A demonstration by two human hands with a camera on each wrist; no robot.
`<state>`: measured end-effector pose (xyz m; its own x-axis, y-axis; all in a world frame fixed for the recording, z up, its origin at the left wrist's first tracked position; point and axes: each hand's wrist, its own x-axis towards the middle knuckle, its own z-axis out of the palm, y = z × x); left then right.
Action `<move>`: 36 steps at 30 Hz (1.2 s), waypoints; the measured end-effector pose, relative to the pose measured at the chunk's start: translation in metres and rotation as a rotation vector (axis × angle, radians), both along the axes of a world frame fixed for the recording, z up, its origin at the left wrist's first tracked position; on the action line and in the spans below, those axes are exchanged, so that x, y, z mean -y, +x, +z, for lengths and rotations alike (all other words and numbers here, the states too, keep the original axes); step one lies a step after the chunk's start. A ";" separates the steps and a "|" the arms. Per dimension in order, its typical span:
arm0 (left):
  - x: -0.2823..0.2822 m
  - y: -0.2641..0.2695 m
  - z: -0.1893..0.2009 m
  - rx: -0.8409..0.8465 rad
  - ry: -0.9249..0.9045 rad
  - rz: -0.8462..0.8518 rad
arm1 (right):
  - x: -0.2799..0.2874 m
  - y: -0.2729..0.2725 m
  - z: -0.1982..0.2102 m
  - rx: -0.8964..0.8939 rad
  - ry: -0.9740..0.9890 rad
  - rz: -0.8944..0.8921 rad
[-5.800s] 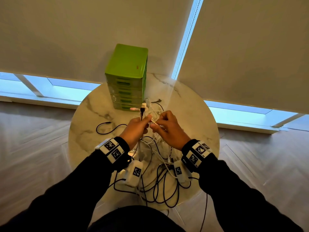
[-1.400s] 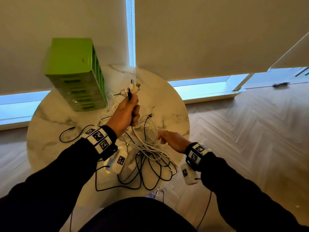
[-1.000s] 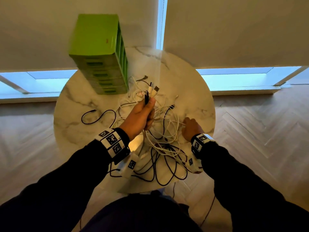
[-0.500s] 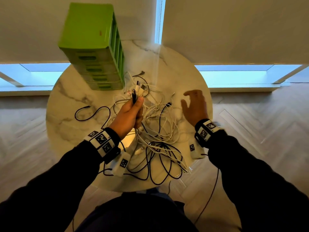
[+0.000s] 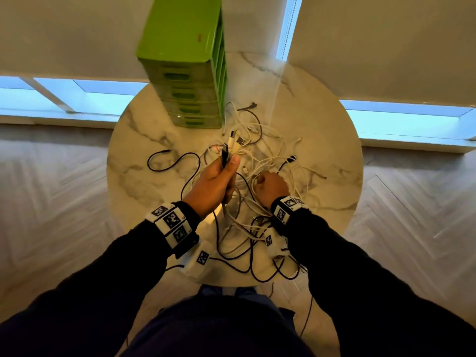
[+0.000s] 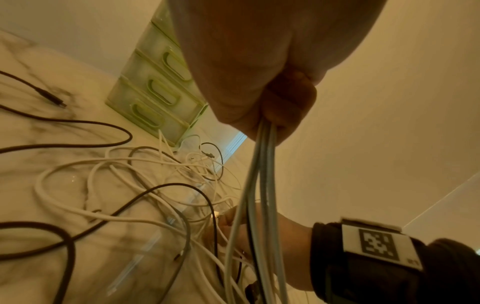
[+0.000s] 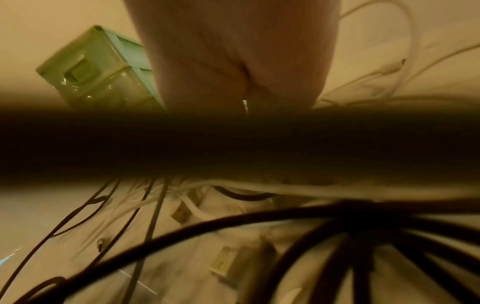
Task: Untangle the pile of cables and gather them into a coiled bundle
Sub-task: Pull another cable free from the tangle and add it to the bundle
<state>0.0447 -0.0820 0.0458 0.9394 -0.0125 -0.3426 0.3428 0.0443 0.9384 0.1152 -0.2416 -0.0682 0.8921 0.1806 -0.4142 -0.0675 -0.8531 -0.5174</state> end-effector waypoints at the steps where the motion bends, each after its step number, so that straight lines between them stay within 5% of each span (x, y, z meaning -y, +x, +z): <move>1: -0.002 -0.002 -0.001 -0.002 -0.007 0.008 | 0.000 -0.001 -0.002 -0.003 0.057 0.032; 7: -0.005 -0.003 -0.003 -0.010 -0.064 0.025 | 0.014 0.006 0.034 -0.058 0.151 0.085; 17: 0.010 0.012 0.018 0.096 -0.119 0.057 | 0.027 0.000 0.155 0.112 0.450 0.195; 25: 0.005 0.018 0.022 0.172 -0.057 0.027 | 0.018 -0.041 0.150 0.141 0.377 0.212; 28: -0.002 0.024 0.022 0.172 -0.075 0.075 | 0.015 -0.052 0.131 0.313 0.287 0.250; 31: -0.003 0.027 0.021 0.161 -0.179 0.070 | 0.009 -0.051 0.125 0.499 0.335 0.102; 36: 0.005 0.024 0.023 0.094 -0.259 0.085 | 0.008 -0.038 0.146 0.565 0.403 -0.049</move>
